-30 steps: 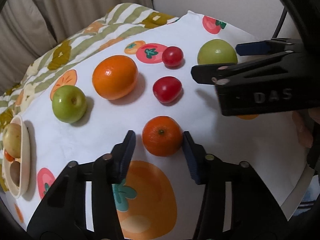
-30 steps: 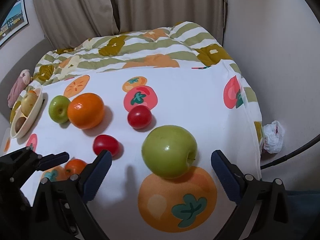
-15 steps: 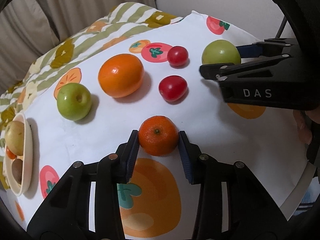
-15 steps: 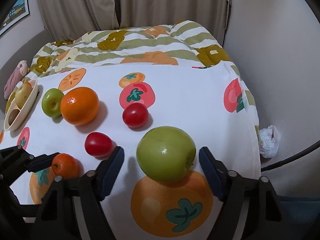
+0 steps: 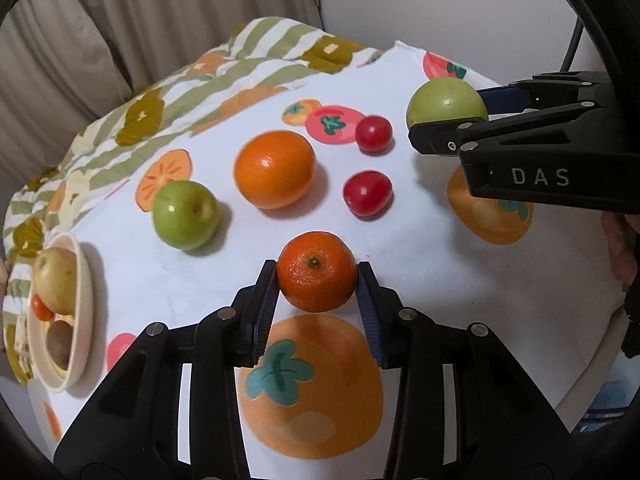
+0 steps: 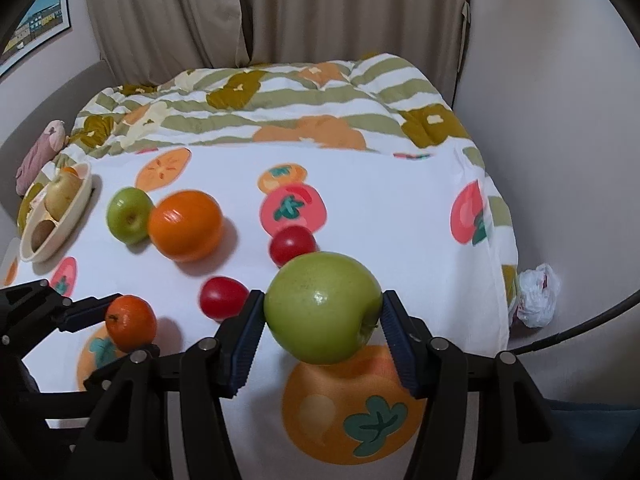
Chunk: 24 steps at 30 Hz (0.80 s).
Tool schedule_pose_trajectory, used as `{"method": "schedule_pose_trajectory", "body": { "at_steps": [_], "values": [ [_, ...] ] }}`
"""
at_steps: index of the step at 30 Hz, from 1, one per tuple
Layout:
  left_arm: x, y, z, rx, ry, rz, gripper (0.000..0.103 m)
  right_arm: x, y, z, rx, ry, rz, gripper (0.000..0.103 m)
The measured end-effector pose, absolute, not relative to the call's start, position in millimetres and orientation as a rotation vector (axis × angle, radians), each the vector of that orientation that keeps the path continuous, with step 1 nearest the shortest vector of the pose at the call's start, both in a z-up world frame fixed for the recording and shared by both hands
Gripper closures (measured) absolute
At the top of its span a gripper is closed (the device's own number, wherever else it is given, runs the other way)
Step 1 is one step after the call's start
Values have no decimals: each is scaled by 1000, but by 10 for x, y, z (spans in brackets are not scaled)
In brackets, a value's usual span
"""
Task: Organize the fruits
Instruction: 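Grasp the mandarin with the left tool while the right tool grasps the large green apple, then carry the mandarin with the left tool while the right tool carries the green apple to the bowl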
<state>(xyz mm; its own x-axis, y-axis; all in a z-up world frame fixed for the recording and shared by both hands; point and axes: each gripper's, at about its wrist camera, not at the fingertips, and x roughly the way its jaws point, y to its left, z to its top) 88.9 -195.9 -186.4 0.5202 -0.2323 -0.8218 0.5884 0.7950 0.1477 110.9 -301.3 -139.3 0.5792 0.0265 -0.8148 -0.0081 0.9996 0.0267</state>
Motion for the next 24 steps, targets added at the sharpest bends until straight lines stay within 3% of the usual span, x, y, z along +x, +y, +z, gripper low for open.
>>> {"method": "schedule_pose_trajectory", "body": {
  "at_steps": [24],
  "values": [
    [977, -391, -1167, 383, 834, -322, 60, 1353, -1545, -367, -30, 826, 203, 49]
  ]
}}
